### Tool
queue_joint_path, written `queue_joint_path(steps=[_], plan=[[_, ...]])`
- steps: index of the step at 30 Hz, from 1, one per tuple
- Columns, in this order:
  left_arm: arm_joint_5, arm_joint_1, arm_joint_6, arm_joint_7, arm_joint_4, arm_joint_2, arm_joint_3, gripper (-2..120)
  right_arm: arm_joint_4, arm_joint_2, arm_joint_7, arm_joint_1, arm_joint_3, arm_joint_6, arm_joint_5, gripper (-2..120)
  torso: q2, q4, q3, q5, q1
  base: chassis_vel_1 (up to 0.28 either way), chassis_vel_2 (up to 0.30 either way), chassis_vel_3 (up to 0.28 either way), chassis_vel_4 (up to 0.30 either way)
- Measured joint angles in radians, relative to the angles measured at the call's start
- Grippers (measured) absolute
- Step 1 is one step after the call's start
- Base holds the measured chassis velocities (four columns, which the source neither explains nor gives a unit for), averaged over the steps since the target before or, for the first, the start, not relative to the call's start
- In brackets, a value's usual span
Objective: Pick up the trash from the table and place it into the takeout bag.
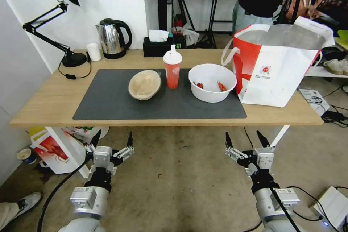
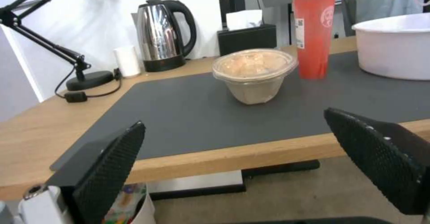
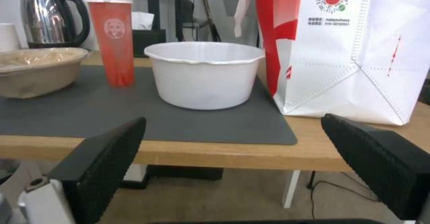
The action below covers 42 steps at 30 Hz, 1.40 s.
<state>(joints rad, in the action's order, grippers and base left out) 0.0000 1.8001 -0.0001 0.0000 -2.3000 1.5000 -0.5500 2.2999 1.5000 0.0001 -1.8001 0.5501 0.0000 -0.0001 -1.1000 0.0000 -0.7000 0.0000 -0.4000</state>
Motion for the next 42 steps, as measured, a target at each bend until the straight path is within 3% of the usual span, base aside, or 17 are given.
queue_joint_path(steps=[20, 32, 36, 42], plan=[[0.000, 0.000, 0.000, 0.000, 0.000, 0.000, 0.000, 100, -0.003, -0.002, 0.003, 0.011, -0.008, 0.028, -0.007, 100, 0.000, -0.0002, 0.000, -0.0001, 0.000, 0.000, 0.000, 0.000, 0.000], [0.000, 0.000, 0.000, 0.000, 0.000, 0.000, 0.000, 100, -0.061, -0.022, 0.043, 0.130, -0.093, 0.336, -0.091, 100, 0.000, 0.0001, 0.000, 0.0000, 0.000, 0.000, 0.000, 0.000, 0.000], [0.000, 0.000, 0.000, 0.000, 0.000, 0.000, 0.000, 100, -0.089, -0.031, 0.063, 0.188, -0.134, 0.486, -0.132, 100, 0.000, 0.0000, 0.000, 0.0000, 0.000, 0.000, 0.000, 0.000, 0.000], [0.000, 0.000, 0.000, 0.000, 0.000, 0.000, 0.000, 100, -0.099, -0.066, 0.060, 0.216, -0.128, 0.530, -0.127, 100, 0.000, -0.0004, 0.000, 0.0001, 0.000, 0.000, 0.000, 0.000, 0.000]])
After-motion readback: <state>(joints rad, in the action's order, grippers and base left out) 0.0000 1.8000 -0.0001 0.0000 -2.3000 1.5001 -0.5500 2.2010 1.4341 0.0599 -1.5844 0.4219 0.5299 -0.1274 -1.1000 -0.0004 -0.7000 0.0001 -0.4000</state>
